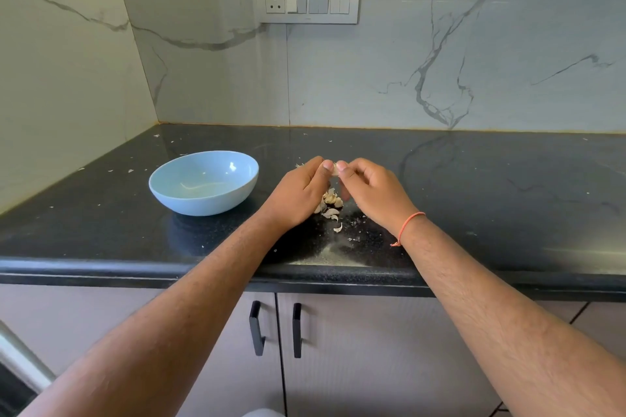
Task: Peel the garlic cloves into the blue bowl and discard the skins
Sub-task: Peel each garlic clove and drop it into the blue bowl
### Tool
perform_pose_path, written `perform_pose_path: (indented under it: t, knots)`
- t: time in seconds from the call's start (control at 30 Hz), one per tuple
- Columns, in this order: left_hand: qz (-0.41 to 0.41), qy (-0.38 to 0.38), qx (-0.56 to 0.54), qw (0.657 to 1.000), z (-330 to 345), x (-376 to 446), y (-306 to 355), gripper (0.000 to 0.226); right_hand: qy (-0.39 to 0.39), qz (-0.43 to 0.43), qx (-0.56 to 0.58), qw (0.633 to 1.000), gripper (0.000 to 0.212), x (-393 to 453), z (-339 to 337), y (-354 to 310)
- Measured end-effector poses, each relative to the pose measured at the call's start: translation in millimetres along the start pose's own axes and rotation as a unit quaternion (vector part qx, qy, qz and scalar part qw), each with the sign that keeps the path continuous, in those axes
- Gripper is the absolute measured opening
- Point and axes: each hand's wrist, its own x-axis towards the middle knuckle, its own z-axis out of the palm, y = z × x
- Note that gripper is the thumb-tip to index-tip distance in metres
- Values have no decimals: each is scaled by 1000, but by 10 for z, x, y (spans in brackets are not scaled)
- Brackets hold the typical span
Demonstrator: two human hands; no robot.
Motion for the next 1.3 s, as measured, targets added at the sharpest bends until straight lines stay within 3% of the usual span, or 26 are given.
perform_pose_path:
  t: [0.13,0.47,1.03,1.3]
  knots:
    - [6,0,6,1000,3,-1,18,40,-17,-42,-82,996,46,-44,36,-64]
    - [16,-26,-25,999,12,2,-4,41,-37,-75,-83,993,38,-22,49,-10]
    - [42,-18,26,999,43,42,-87,40,-93,15,47,994,40,39,30,-17]
    - [72,12,72,995,67,14,-29,40,-50,81,154,984,41,56,88,-102]
